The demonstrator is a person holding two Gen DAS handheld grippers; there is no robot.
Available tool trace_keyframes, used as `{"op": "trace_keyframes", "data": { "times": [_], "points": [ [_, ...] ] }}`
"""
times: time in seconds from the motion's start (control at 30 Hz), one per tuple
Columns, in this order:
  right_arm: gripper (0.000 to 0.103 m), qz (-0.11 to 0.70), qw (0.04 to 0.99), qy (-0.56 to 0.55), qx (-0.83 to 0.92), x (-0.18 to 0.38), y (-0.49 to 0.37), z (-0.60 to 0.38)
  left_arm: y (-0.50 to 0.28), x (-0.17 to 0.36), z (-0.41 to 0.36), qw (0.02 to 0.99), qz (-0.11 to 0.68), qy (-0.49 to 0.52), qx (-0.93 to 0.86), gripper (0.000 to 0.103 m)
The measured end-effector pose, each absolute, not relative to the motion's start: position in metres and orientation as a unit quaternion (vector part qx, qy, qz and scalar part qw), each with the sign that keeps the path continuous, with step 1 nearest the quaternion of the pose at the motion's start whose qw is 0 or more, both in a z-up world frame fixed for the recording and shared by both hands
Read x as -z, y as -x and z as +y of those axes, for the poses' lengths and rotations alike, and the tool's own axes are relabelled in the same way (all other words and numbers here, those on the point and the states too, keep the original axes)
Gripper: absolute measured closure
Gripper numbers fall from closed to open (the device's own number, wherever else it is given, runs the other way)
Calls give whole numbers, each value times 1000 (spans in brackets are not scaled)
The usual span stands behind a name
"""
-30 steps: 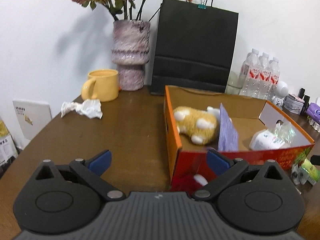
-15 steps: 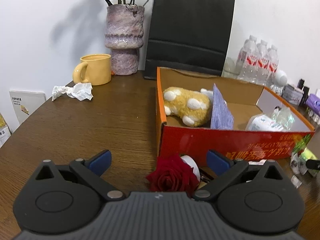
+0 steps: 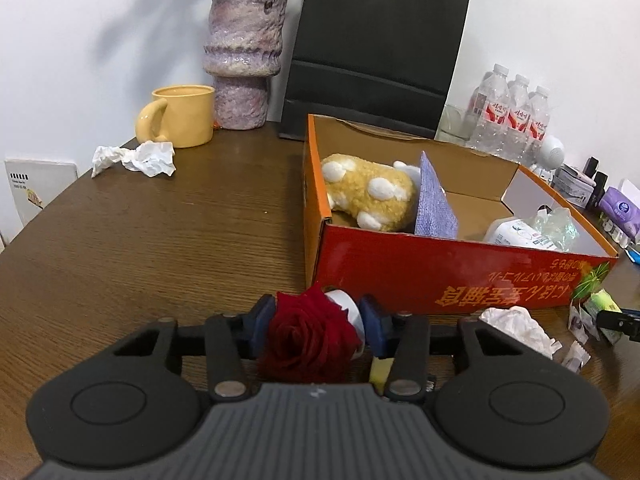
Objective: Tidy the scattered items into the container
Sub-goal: 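Grasp the red rose with the left gripper while the right grasps the green tissue pack, then drop the rose and green tissue pack into the box, opening both grippers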
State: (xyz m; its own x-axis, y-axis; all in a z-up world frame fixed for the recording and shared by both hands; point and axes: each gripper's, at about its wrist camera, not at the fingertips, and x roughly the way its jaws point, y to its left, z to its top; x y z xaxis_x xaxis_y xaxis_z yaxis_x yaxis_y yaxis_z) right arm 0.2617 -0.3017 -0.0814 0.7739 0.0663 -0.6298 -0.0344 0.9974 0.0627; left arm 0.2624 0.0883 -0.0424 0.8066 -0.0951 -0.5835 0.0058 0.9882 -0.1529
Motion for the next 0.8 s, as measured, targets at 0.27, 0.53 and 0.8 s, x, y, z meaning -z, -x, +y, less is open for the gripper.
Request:
{"op": "trace_keyframes", "data": {
  "times": [0.27,0.53,0.8],
  "points": [
    [57,324,945,-31,-22,79,-259,-305,-255,38,94,951,296,85,23,57],
    [57,307,951,-41,-21,71,-246,-303,-238,27,97,957,270,100,26,58],
    [57,283,957,-50,-23,60,-230,-299,-225,17,99,960,253,111,38,58]
  ]
}}
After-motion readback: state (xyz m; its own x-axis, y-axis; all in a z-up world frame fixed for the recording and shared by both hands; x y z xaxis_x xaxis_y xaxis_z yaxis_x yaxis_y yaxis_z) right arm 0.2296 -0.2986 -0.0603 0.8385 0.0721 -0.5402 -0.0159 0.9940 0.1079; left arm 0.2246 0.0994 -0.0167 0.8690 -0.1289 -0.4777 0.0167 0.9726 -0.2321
